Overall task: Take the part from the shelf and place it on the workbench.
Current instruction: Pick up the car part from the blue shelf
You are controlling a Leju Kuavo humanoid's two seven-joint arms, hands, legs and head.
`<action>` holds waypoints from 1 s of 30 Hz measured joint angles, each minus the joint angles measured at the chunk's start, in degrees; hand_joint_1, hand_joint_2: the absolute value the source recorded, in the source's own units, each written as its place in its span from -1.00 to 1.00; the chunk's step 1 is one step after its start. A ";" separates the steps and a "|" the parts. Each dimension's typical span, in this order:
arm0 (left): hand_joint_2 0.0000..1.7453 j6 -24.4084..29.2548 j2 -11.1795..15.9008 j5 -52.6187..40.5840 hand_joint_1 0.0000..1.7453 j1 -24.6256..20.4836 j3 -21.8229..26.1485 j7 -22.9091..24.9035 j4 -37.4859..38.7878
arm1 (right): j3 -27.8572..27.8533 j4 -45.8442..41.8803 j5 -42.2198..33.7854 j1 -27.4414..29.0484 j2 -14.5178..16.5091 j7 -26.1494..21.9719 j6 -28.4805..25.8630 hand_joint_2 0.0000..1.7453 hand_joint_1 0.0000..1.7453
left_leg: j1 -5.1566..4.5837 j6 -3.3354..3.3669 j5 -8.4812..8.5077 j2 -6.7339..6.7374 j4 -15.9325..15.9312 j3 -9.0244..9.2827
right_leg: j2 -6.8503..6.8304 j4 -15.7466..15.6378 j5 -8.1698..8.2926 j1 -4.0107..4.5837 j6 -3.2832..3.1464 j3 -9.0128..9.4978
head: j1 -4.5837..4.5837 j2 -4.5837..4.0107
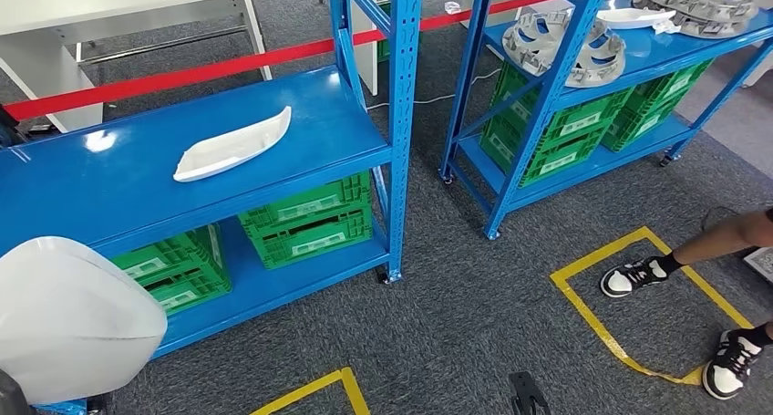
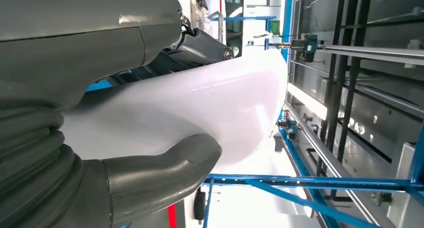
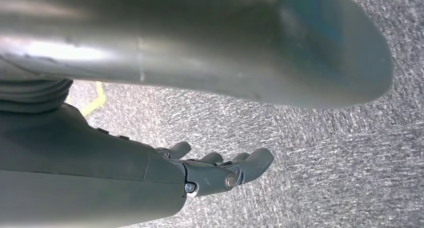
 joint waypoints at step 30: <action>1.00 -18.26 -8.12 1.50 1.00 -2.93 8.70 1.03 2.54 | -1.13 0.00 -2.85 -1.05 3.46 0.87 0.44 -1.00 -1.00 | -0.32 0.82 -0.90 0.01 0.42 0.74 | -0.40 2.56 -1.66 0.27 -0.93 -1.68 | 0.01 0.00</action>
